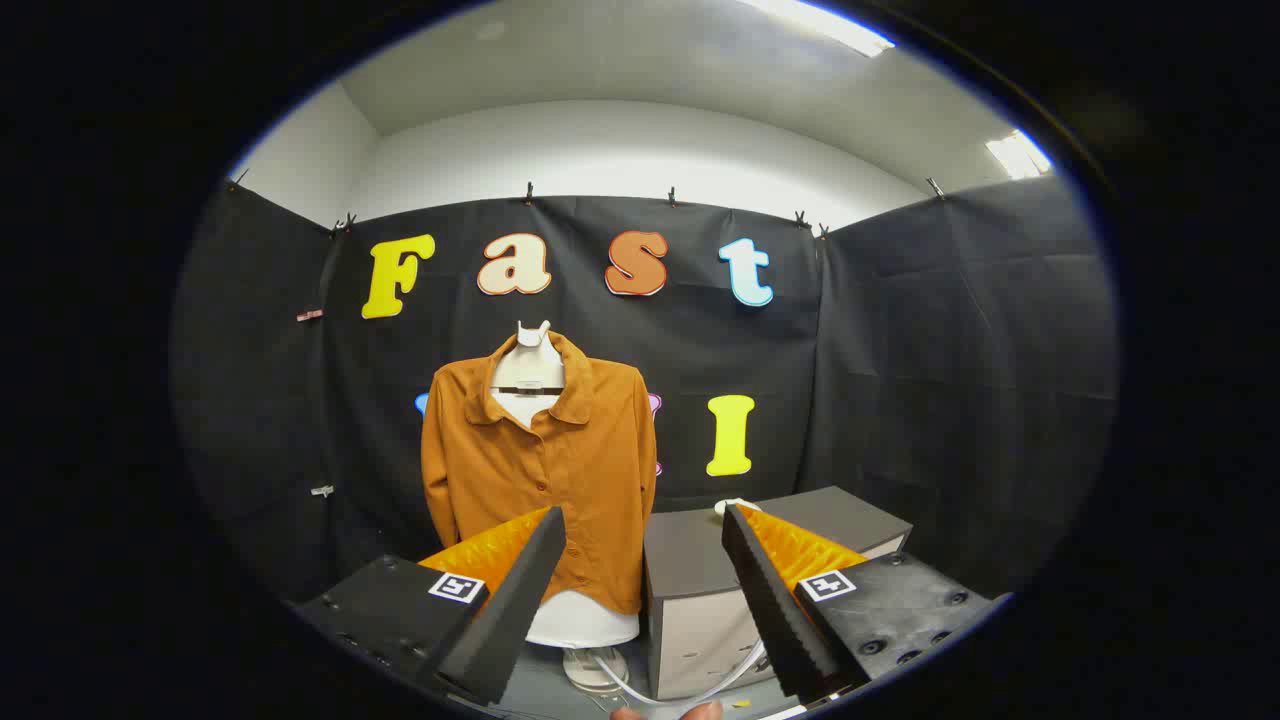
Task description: Iron the clothes twice with a garment steamer, once on the left side and once on the right side.
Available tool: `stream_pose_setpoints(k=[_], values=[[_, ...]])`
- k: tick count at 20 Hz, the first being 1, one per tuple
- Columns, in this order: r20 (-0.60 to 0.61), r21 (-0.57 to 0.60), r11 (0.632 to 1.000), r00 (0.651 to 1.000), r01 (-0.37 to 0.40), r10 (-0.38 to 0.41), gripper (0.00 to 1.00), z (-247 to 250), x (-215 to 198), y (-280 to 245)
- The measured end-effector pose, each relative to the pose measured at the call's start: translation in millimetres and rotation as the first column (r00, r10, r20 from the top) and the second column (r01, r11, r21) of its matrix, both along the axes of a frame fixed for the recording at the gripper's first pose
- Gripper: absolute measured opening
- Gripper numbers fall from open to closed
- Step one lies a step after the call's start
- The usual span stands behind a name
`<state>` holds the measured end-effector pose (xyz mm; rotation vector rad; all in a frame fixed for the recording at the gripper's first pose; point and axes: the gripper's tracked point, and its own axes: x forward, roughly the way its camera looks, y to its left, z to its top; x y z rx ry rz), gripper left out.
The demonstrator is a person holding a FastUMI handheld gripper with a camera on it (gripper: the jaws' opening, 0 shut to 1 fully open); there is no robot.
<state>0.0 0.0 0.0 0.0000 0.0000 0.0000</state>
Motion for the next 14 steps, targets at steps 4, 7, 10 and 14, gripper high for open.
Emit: stream_pose_setpoints(k=[4,7,10,14], values=[[0.006,0.002,1.0,1.0,0.001,-0.001,0.98,4.6,-5.5,-1.6],[0.007,-0.002,1.0,1.0,0.0,0.0,0.98,5.9,-7.8,-0.6],[0.01,-0.001,1.0,1.0,-0.003,0.003,0.98,7.9,-9.6,0.3],[0.008,-0.001,1.0,1.0,0.002,-0.002,0.98,7.7,-11.7,-2.3]])
